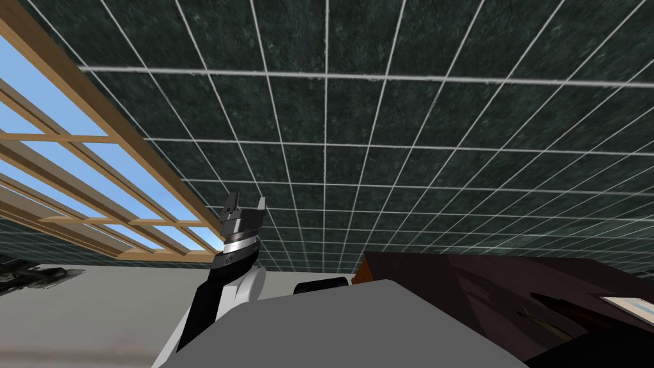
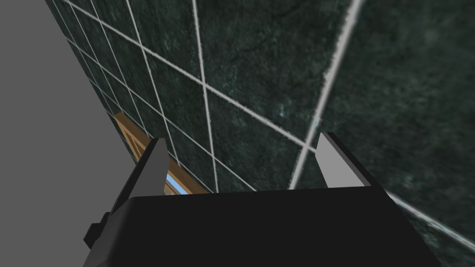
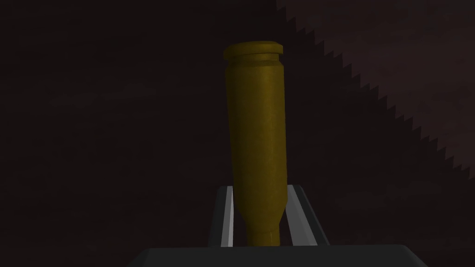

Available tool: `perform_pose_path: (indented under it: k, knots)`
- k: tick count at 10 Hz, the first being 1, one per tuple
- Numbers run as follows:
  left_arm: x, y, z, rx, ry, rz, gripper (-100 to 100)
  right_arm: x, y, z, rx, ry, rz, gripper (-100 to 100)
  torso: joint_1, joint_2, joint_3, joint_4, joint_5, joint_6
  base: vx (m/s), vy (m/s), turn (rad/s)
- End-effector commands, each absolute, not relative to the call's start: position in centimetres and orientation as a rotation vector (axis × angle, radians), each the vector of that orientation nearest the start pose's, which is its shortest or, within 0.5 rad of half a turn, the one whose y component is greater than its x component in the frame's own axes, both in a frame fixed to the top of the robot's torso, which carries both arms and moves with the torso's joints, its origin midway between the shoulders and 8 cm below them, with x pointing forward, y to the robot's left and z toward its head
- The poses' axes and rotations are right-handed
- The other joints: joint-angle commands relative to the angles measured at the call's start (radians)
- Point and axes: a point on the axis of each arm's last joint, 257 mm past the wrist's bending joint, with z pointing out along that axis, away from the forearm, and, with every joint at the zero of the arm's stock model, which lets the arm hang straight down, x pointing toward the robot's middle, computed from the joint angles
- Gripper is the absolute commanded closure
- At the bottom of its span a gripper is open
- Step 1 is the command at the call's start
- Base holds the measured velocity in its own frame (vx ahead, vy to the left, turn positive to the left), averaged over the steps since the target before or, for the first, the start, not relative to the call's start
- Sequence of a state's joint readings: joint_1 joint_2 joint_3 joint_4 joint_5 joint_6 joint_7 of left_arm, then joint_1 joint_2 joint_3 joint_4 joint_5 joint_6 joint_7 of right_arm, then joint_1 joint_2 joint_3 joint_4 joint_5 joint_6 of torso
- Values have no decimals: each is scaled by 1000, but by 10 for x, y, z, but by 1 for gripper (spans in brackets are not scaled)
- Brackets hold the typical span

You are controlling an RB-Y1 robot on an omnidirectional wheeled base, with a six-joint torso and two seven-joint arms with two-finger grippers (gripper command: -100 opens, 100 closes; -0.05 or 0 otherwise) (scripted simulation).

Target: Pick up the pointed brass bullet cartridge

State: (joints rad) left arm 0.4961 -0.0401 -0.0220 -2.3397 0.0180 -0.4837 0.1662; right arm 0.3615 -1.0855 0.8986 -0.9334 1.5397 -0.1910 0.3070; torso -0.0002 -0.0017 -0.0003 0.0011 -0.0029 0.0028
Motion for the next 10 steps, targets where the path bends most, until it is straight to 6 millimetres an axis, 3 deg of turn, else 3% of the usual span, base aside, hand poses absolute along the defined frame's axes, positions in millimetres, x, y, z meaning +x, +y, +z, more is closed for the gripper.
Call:
perform_pose_path:
  k: [1,9,10]
  knots:
    - [334,277,49,-718,486,-1501,0,-34,-591,-551,-2120,2464,-233,100,0,0,0,0,0,0,29,-14,-81]
    - [334,277,49,-718,486,-1501,0,-36,-586,-548,-2081,2486,-240,100,1,0,0,0,0,0,19,-7,-20]
    - [334,277,49,-718,486,-1501,0,-38,-577,-546,-2123,2431,-225,100,1,1,0,0,0,0,32,-11,-92]
